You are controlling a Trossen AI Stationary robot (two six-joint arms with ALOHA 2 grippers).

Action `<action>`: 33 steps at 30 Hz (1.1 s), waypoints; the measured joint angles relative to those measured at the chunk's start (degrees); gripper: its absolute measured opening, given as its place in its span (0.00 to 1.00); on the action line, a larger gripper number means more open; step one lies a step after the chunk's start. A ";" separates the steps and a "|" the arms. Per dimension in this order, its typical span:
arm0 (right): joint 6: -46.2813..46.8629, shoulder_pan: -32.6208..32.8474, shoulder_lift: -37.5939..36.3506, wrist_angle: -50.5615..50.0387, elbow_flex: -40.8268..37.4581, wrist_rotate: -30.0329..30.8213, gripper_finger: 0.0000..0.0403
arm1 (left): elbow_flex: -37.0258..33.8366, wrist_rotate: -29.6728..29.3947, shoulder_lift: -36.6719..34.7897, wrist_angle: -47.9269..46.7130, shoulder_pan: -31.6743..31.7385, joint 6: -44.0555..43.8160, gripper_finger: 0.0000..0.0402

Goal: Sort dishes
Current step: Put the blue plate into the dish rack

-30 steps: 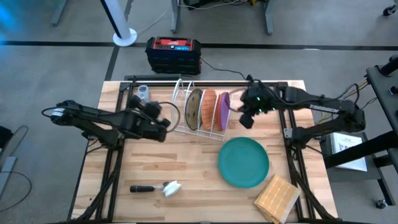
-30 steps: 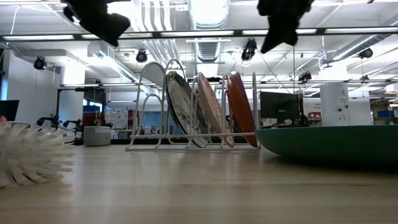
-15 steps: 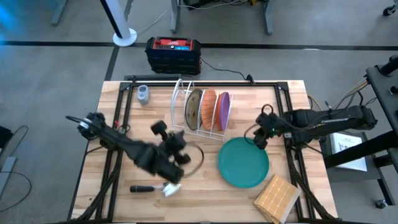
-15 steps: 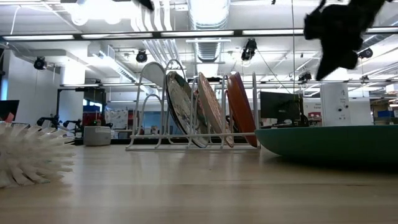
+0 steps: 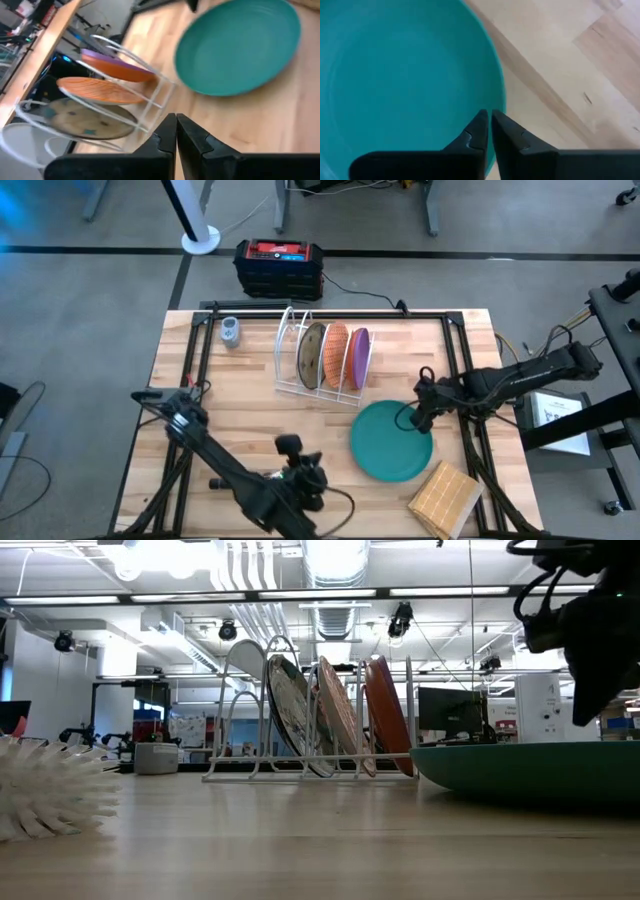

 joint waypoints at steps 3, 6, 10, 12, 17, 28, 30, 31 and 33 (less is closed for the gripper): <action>0.16 0.70 -0.01 -0.08 0.00 0.00 0.11 | 5.49 0.68 5.61 -0.90 -1.01 -0.16 0.00; 0.35 0.75 0.22 -0.74 -0.02 0.02 0.18 | 7.45 0.29 8.84 0.24 -2.04 -1.30 0.00; 0.63 0.75 1.01 -1.08 -0.76 0.09 0.29 | 5.47 -0.66 8.77 -0.59 -3.73 -12.27 0.00; 0.75 0.75 1.55 -0.94 -1.43 0.09 0.33 | 5.47 -2.39 8.71 -1.45 -4.91 -16.01 0.00; 2.18 0.72 3.31 -0.53 -3.38 0.13 0.43 | 6.20 -7.14 8.71 -0.71 -7.68 -16.82 0.00; -0.22 0.70 5.49 10.10 -6.17 -0.22 0.35 | 7.35 -16.53 8.62 1.30 -9.53 -16.67 0.00; -0.48 0.70 6.15 12.26 -7.05 -0.28 0.29 | 7.35 -18.06 8.62 1.42 -9.65 -16.67 0.00; -0.49 0.70 6.57 13.27 -7.47 -0.28 0.27 | 7.35 -18.79 8.62 1.42 -9.68 -16.67 0.00; -0.75 0.70 7.63 14.27 -8.28 -0.33 0.21 | 7.35 -19.55 8.61 1.40 -9.78 -16.63 0.00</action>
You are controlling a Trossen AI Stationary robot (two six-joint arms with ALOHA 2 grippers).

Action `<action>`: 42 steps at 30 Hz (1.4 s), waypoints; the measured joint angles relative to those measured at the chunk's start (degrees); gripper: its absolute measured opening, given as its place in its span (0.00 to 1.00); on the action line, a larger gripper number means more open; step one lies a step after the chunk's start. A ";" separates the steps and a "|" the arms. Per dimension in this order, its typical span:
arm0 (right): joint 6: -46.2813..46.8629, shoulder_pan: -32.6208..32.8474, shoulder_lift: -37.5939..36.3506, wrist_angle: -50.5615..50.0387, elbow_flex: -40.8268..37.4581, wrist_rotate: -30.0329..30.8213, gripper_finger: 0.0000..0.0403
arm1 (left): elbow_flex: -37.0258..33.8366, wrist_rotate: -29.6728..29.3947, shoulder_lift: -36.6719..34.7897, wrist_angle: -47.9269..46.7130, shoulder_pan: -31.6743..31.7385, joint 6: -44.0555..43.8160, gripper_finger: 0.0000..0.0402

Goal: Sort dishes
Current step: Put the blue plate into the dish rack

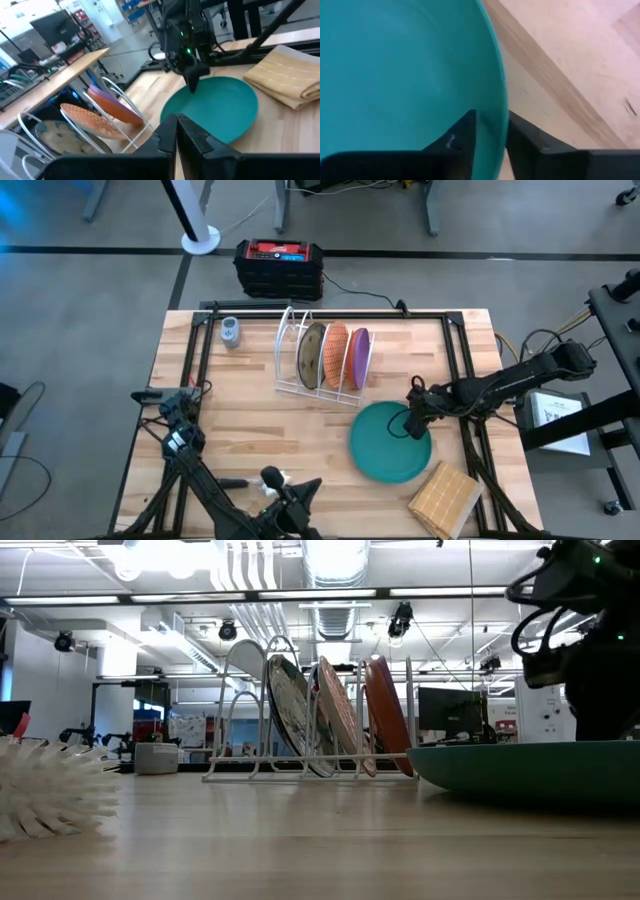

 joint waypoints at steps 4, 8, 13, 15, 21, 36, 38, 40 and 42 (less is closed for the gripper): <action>-1.08 -0.02 1.79 1.29 -0.42 0.31 0.07 | 0.00 -2.54 0.01 0.02 0.00 1.18 0.00; -4.44 0.52 0.86 0.88 0.56 2.77 0.02 | 0.00 -9.52 0.01 -0.48 -0.01 1.52 0.00; -16.64 3.49 -4.30 -0.50 7.77 13.38 0.00 | -0.02 -13.00 -2.47 -5.37 -0.56 -3.90 0.00; -21.06 5.71 -5.88 -1.06 11.44 18.60 0.00 | 0.01 -13.16 -4.41 -6.49 -0.60 -6.38 0.00; -47.29 17.48 -7.08 7.31 20.11 39.82 0.00 | 0.00 -7.74 -8.13 -6.61 -0.55 11.68 0.00; -76.05 21.27 -5.89 33.79 21.70 49.68 0.00 | -15.37 0.49 -32.74 -6.44 9.97 38.36 0.00; -75.01 20.37 -5.82 34.04 21.70 49.30 0.00 | -23.45 0.60 -37.81 -3.65 11.57 33.47 0.00; -74.16 19.21 -5.79 34.55 21.70 46.90 0.00 | -32.56 2.90 -41.84 5.07 12.55 30.97 0.00; -74.24 17.70 -5.52 36.53 21.70 44.12 0.00 | -42.49 6.45 -44.60 17.50 13.05 33.28 0.00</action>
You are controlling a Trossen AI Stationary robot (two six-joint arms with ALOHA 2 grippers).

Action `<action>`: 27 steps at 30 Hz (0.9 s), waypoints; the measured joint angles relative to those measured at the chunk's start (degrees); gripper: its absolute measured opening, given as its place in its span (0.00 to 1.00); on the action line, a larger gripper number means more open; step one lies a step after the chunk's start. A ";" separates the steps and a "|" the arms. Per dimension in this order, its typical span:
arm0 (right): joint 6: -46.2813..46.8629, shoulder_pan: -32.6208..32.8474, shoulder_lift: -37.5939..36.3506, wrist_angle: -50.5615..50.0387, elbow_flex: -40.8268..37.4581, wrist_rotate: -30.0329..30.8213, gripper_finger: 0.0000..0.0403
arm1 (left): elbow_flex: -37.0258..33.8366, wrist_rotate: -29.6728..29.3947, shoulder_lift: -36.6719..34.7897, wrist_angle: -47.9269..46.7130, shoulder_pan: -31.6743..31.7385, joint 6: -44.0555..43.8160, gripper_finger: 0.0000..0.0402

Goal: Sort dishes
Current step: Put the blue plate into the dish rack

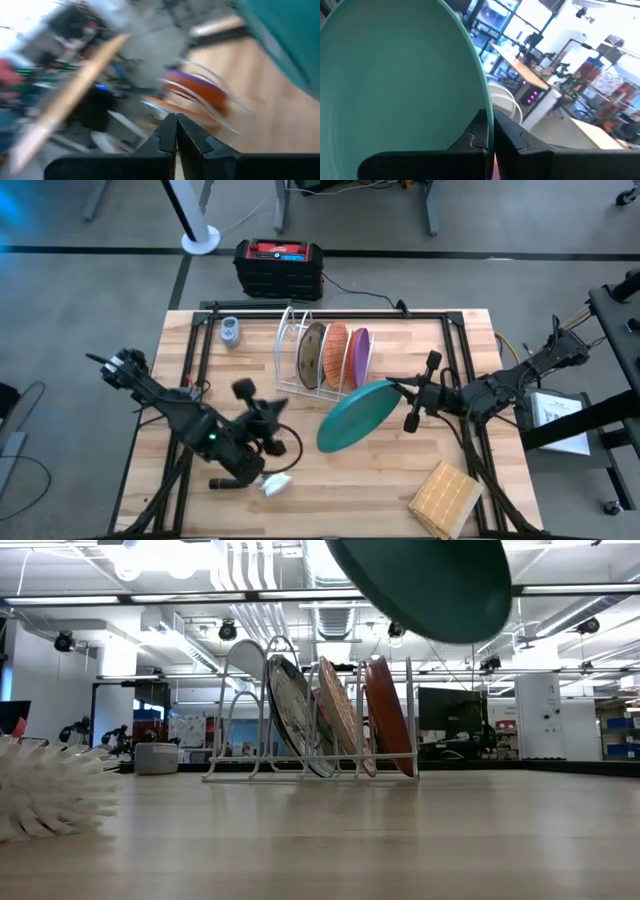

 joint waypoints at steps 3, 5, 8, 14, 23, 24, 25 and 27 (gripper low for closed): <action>-4.32 -2.53 0.86 4.38 0.00 -1.50 0.00 | -14.10 7.69 -4.05 18.83 0.44 7.37 0.00; -8.47 -4.50 1.49 6.60 0.00 -1.55 0.00 | -23.06 13.64 -7.06 34.50 0.47 14.30 0.00; -12.87 -7.27 1.84 8.57 0.00 -1.96 0.00 | -36.40 29.39 -9.17 63.28 0.02 30.71 0.00; -15.11 -13.11 2.13 11.50 -0.02 -15.07 0.00 | -49.95 23.46 -18.85 86.26 -1.30 47.54 0.00; -22.43 -19.89 7.83 23.32 0.00 -18.68 0.00 | -56.12 31.60 -40.92 83.40 2.76 43.35 0.00; -22.79 -20.38 8.49 24.44 0.02 -18.59 0.00 | -56.62 32.19 -41.73 83.36 2.81 41.15 0.00; -23.07 -20.73 9.00 25.09 0.02 -18.14 0.00 | -57.05 32.42 -41.99 83.29 2.79 39.52 0.00; -23.31 -21.02 10.06 25.43 0.54 -17.54 0.00 | -57.39 31.15 -41.47 83.70 2.71 37.41 0.02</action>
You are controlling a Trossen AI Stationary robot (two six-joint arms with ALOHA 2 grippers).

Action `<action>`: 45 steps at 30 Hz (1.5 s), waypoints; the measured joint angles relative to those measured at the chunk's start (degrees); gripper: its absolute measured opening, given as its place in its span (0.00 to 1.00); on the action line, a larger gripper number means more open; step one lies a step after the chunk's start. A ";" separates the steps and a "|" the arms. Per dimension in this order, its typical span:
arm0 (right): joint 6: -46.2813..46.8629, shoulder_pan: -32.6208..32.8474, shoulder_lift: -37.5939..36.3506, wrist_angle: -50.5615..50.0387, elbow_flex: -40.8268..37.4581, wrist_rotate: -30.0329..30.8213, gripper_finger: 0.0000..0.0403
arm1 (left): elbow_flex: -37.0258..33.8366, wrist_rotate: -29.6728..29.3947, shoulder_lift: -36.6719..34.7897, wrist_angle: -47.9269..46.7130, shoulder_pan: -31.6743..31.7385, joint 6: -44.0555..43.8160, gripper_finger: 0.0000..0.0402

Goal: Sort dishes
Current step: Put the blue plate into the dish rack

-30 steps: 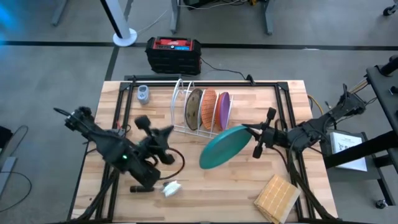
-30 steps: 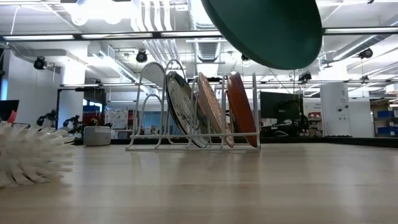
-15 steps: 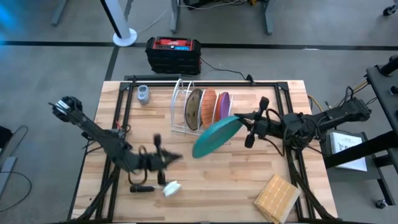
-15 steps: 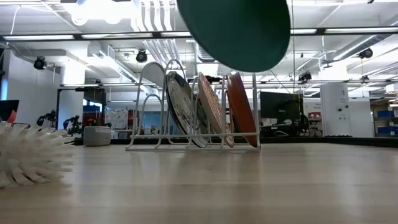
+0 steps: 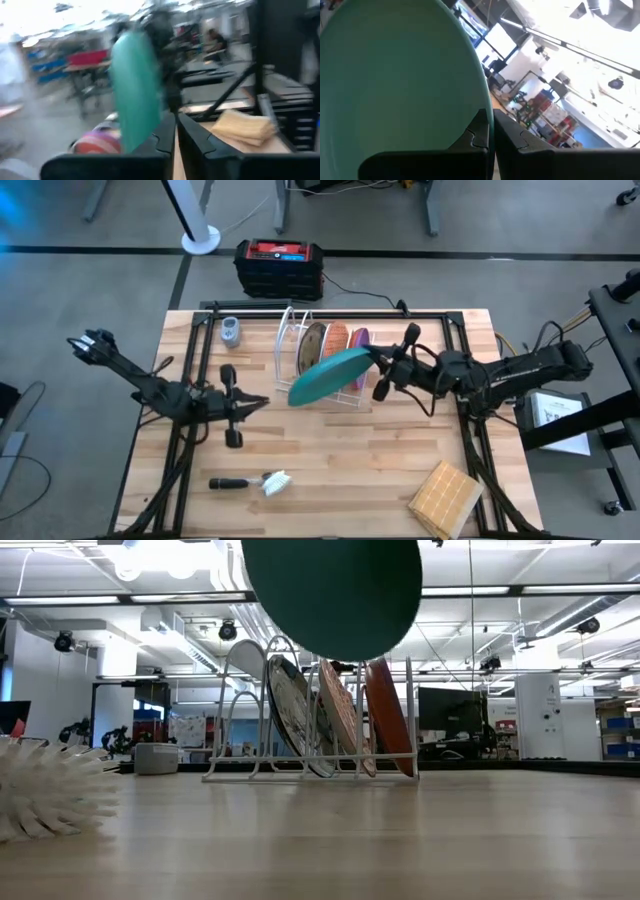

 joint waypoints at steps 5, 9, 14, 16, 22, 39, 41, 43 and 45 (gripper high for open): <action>0.31 0.02 2.80 0.74 3.90 -0.68 0.00 | 1.05 -5.54 4.22 -0.38 0.09 -4.96 0.13; -0.45 -0.03 5.26 -1.90 7.43 -0.50 0.00 | 3.42 -8.51 8.58 -0.41 0.02 -5.55 0.26; -1.36 -0.05 7.52 -5.16 11.15 -0.02 0.00 | 7.58 -12.37 13.91 -2.03 -0.09 -5.79 0.45; -1.49 -0.08 7.94 -5.35 11.88 0.34 0.00 | 9.25 -18.29 15.53 -4.31 -0.28 -6.00 0.52; 2.68 0.02 7.90 -5.63 12.05 -5.56 0.00 | 13.51 -21.75 20.36 -6.31 -0.19 -5.77 0.61; 8.77 -0.11 8.15 -2.40 11.74 -8.51 0.00 | 20.14 -40.82 29.59 -5.41 -1.35 -5.79 0.09; 9.22 -0.10 8.44 -2.66 11.74 -7.59 0.01 | 20.15 -44.72 29.61 -5.95 -2.69 -6.27 0.09; 9.89 0.09 8.82 -4.02 11.58 -4.83 0.04 | 19.91 -48.14 30.13 -6.75 -4.06 -6.20 0.09; 10.65 0.14 8.80 -5.25 11.52 -2.80 0.07 | 19.88 -49.33 29.93 -6.63 -4.77 -5.68 0.09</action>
